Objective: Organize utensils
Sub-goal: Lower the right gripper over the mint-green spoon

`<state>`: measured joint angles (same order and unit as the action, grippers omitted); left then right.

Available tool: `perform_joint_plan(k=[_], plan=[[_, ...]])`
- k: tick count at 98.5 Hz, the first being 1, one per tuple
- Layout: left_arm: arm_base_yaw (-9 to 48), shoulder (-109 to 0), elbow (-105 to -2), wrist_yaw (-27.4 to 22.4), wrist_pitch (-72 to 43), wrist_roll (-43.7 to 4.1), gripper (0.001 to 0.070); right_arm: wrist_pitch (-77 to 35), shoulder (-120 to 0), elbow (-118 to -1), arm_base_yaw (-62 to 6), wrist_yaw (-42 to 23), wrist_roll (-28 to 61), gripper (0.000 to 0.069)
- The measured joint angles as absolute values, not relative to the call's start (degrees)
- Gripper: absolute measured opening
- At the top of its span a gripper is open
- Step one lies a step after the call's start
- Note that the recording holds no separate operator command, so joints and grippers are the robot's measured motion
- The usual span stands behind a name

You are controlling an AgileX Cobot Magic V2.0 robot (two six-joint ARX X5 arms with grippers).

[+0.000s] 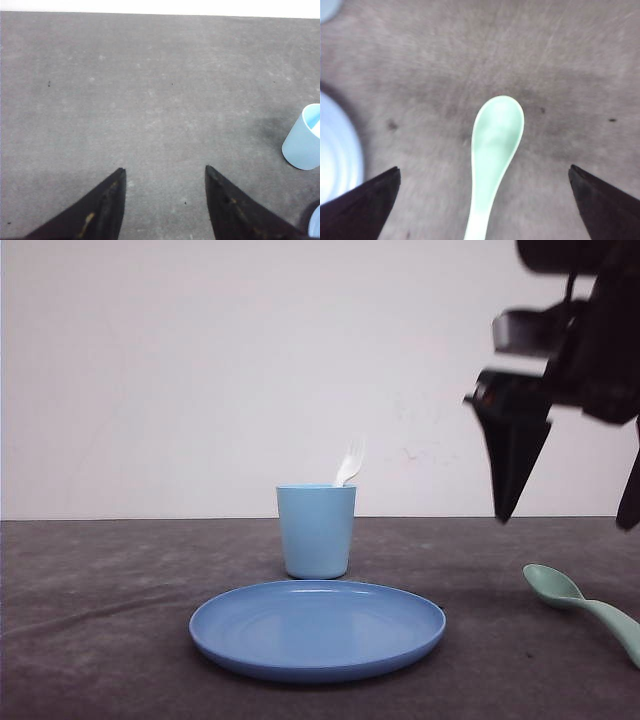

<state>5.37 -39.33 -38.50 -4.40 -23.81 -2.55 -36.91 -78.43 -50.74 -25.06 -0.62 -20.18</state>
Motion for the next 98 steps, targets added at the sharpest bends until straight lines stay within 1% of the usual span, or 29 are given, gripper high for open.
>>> perform_joint_plan(k=[34,40,51,57,69,98], plan=[[5.37,-39.33,-38.5,-4.4,-23.81,-2.55,0.0299,-32.6,-86.28,-50.74,-25.08,-1.32,-23.03,0.0676],[5.37,-39.33,-38.5,-4.4,-23.79,-2.55,0.0299,-31.99,-87.02,-50.74,-25.06,-1.32,-23.07,0.0643],[5.37,-39.33,-38.5,-4.4,-23.81,-2.55,0.0299,-31.2,-87.55,-50.74,-25.08,-1.34,-23.09,0.0533],[5.37,-39.33,-38.5,-4.4,-23.79,-2.55,0.0299,-30.76,-87.66,-50.74,-25.08,-1.34,-23.11,0.0502],[5.37,-39.35,-38.5,-4.4,-23.79,-2.55,0.0299,-30.09,-87.85,-50.74,-25.08,-1.67,-23.22,0.0484],[5.37,-39.35,-38.5,-4.4,-23.79,-2.55,0.0299,-29.32,-88.55,-50.74,-25.08,-3.2,-23.27,0.0482]])
